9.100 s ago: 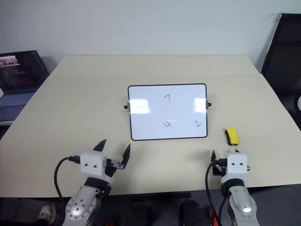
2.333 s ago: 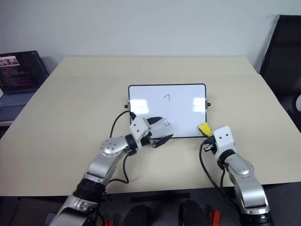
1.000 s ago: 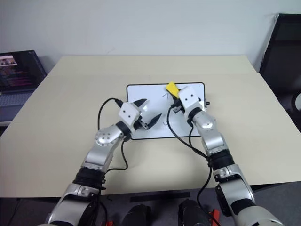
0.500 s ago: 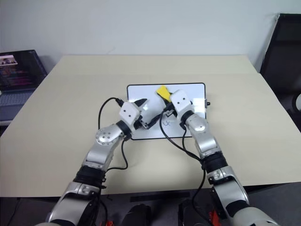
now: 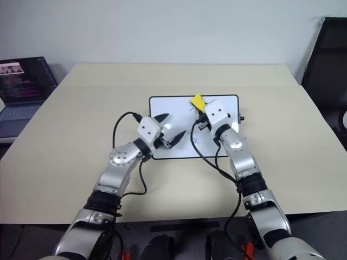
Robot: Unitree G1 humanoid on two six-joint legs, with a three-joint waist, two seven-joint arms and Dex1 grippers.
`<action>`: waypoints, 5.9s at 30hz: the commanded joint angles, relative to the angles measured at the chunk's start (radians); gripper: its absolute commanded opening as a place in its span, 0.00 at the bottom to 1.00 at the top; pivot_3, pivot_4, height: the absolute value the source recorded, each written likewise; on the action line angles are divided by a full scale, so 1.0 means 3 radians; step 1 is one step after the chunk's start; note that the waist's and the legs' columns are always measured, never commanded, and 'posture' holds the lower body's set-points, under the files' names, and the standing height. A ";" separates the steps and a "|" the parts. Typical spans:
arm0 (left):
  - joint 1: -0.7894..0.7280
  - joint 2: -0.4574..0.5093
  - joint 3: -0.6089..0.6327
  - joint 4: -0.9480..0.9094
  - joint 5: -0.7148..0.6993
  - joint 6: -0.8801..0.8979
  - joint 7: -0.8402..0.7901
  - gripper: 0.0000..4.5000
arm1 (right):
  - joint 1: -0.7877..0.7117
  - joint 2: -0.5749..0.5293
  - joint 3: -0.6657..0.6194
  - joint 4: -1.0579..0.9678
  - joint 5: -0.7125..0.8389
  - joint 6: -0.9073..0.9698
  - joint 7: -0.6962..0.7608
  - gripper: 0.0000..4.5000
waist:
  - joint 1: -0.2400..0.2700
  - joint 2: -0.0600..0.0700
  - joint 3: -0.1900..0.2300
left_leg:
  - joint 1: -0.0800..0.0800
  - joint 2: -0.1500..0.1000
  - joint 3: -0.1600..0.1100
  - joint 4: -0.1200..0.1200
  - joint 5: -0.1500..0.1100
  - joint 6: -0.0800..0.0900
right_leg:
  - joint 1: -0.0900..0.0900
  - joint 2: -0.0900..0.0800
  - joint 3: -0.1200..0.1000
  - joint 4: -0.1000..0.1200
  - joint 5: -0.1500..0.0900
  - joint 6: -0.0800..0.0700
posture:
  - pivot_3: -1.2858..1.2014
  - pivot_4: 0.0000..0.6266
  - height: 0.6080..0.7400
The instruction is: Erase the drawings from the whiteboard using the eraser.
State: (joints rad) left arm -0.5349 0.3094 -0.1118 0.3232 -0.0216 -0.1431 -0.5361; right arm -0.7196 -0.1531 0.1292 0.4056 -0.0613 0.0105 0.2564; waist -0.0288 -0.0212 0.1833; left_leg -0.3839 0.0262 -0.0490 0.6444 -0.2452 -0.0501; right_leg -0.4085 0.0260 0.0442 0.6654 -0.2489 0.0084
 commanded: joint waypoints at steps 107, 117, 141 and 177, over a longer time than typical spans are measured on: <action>0.0937 0.0000 -0.0074 -0.1171 -0.0073 0.0551 -0.0030 1.00 | 0.1719 -0.1284 0.0269 -0.1511 -0.0465 0.0471 0.0864 0.23 | 0.0011 -0.0004 -0.0001 | 0.0009 -0.0005 0.0002 0.0003 0.0002 0.0002 | 0.0012 -0.0008 -0.0001 -0.0007 0.0002 0.0002 | 0.52 0.24 1.00; 0.0874 -0.0049 -0.0116 -0.1087 -0.0067 0.0491 -0.0055 1.00 | 0.1519 -0.0928 0.0229 -0.1685 -0.0279 0.0284 0.0749 0.23 | -0.0018 -0.0005 0.0000 | 0.0010 -0.0003 0.0007 0.0002 0.0002 0.0002 | 0.0009 -0.0005 0.0000 -0.0007 0.0002 0.0003 | 0.52 0.24 1.00; 0.0836 -0.0040 -0.0081 -0.1088 -0.0061 0.0480 0.0014 1.00 | 0.1174 -0.0800 0.0406 -0.1047 -0.0618 0.0261 0.0760 0.23 | 0.0013 -0.0008 -0.0001 | 0.0010 -0.0002 0.0003 0.0002 0.0002 0.0002 | 0.0010 -0.0002 0.0000 -0.0006 0.0002 0.0001 | 0.52 0.24 1.00; 0.0805 -0.0196 -0.0453 -0.1406 -0.1015 0.0832 -0.1187 1.00 | 0.2160 -0.1094 -0.0929 -0.2993 0.0066 0.1641 0.0548 0.23 | -0.0001 -0.0009 -0.0002 | -0.0005 -0.0003 0.0001 -0.0004 0.0002 0.0003 | -0.0003 -0.0003 0.0000 -0.0010 0.0001 0.0002 | 0.52 0.24 1.00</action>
State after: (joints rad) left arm -0.2723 0.2476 -0.2399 -0.0596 -0.2878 0.0889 -0.8591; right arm -0.0773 -0.4695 -0.1093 -0.4399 -0.0555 0.4573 0.4311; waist -0.0290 -0.0240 0.1828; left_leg -0.3851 0.0253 -0.0486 0.6436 -0.2446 -0.0493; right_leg -0.4092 0.0255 0.0440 0.6625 -0.2488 0.0089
